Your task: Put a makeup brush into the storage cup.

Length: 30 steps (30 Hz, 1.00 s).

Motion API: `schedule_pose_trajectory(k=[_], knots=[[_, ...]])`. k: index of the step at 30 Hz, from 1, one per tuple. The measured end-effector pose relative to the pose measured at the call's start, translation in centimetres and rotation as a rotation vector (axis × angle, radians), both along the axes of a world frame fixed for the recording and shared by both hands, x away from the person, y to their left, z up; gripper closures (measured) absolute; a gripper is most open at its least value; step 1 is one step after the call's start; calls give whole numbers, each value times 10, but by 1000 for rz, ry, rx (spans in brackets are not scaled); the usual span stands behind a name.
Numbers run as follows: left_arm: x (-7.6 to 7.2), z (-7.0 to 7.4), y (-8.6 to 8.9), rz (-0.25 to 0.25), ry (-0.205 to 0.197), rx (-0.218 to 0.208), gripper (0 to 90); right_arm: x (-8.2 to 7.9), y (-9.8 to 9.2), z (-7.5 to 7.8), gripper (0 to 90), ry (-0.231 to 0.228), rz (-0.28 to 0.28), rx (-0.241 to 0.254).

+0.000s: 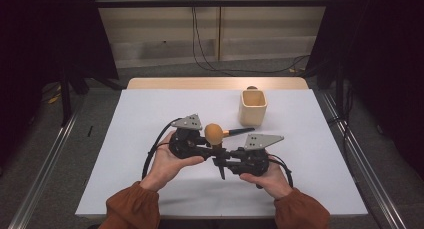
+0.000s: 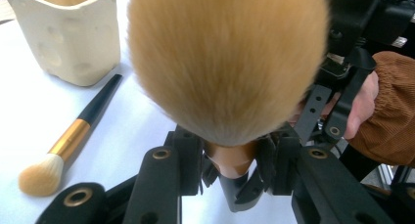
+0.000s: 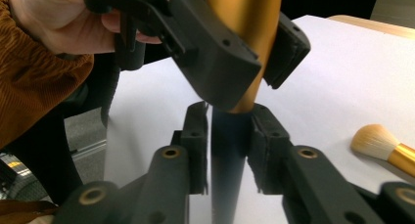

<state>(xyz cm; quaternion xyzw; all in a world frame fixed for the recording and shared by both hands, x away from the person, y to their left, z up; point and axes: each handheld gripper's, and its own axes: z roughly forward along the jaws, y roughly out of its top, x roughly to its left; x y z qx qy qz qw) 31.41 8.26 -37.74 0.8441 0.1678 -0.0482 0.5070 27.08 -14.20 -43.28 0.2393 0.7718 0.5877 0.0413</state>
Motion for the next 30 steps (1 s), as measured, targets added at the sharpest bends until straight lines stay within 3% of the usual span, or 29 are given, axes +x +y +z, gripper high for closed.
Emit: schedule_pose_trajectory(k=[6,12,14,22,28,30], knots=[[0,-2,1,4,1,-8,660,0,0,0,748,5,-8,5],[2,-5,3,11,12,-46,656,0,-1,0,750,-2,-18,9],[2,-7,4,15,31,-78,649,0,-2,0,750,-2,-21,10],[1,-12,4,48,34,-116,446,-1,-6,1,751,-5,-38,13],[1,-13,8,75,6,-135,348,-1,-12,2,750,-7,-60,17],[0,-13,9,84,2,-140,266,-1,-15,2,750,-8,-71,16]])
